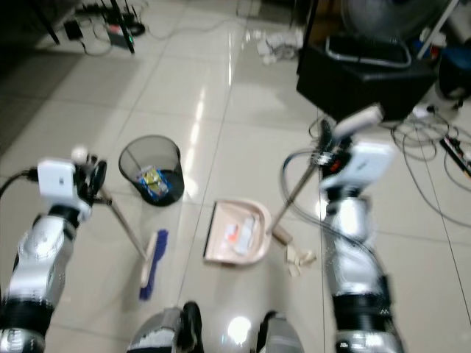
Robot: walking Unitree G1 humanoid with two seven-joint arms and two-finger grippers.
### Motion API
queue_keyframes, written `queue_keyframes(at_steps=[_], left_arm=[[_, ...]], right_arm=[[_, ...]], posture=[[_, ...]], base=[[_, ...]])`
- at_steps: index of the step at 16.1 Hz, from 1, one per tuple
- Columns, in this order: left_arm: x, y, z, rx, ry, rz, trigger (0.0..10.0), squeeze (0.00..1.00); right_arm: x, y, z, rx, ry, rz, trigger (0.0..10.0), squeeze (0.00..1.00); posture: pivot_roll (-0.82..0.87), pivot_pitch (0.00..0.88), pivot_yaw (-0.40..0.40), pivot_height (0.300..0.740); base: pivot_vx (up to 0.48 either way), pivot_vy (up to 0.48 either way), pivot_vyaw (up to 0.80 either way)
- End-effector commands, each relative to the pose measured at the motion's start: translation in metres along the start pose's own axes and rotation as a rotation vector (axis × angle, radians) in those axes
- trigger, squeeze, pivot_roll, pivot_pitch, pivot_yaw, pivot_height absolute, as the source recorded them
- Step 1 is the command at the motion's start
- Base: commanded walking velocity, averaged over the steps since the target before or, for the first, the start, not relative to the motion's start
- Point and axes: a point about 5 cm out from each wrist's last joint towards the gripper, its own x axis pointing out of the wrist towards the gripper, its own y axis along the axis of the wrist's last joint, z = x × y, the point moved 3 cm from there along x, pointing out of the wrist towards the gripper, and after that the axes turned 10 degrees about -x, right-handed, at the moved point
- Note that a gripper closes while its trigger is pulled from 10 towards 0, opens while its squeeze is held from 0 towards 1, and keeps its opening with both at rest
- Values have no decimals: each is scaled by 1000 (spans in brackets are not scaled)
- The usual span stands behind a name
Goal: Sweep floor
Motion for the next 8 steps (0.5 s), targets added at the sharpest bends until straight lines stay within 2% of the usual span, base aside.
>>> queue_keyframes(at_steps=[1, 2, 5, 8], left_arm=[[-1, 2, 0, 9, 13, 6, 10000, 0], [-10, -1, 12, 12, 2, 0, 10000, 0], [-10, 4, 31, 9, 0, 33, 10000, 0], [-9, 8, 43, 7, 9, 52, 10000, 0]], right_arm=[[7, 21, 1, 38, -6, 65, 10000, 0], [22, 51, 0, 64, 24, 90, 10000, 0], [38, 83, -3, 111, 44, 127, 10000, 0], [44, 95, 3, 157, 18, 129, 10000, 0]], posture=[[-35, 88, 61, 740], [-39, 83, 59, 740], [-34, 75, 47, 740], [-29, 68, 48, 740]], base=[[0, 0, 0], [0, 0, 0], [0, 0, 800], [0, 0, 800]])
